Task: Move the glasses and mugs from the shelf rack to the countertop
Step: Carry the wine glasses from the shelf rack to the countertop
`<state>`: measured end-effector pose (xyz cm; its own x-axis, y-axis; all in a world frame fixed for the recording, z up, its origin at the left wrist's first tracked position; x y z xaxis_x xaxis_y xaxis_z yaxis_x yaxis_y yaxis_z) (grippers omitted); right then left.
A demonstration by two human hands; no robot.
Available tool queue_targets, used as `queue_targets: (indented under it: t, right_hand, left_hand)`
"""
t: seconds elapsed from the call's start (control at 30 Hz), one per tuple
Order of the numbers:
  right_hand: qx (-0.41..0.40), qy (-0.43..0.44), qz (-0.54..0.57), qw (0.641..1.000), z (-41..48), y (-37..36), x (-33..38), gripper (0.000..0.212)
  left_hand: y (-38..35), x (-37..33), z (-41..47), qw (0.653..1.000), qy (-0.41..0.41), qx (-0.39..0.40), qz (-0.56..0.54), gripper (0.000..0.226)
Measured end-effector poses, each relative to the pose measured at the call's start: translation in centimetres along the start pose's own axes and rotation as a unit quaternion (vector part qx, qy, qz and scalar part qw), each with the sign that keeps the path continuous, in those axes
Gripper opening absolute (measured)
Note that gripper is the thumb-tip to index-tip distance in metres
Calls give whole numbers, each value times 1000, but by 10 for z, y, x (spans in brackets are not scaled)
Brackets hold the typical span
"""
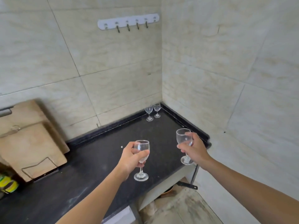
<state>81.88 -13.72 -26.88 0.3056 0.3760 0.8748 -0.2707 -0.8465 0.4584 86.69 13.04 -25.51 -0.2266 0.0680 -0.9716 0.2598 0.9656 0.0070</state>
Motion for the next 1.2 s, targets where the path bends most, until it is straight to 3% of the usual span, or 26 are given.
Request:
queue_targets:
  t: [0.27, 0.57, 1.0, 1.2]
  right_hand:
    - [11, -24, -21, 999, 130, -11, -5, 55]
    - [23, -40, -82, 996, 280, -21, -6, 62]
    - [90, -19, -141, 986, 463, -86, -50, 68]
    - [130, 3, -170, 977, 502, -117, -70, 69]
  left_hand:
    - [-14, -3, 128, 1000, 22, -1, 0, 46]
    - [-32, 0, 292, 999, 49, -15, 20, 54]
    - [-57, 45, 448, 987, 105, -82, 92, 58]
    - [-71, 73, 481, 982, 120, -114, 85, 59]
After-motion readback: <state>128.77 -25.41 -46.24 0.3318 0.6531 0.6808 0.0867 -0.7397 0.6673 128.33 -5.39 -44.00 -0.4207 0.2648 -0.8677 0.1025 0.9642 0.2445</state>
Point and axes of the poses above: each hand's wrist, its own z-axis towards the middle knuckle, its own y-axis out of the back of the hand, x = y × z, the point moved 3 cm from there along z, towards the middle knuckle, and after that the axes turned 9 degrees about -z, right-handed, at the moved point
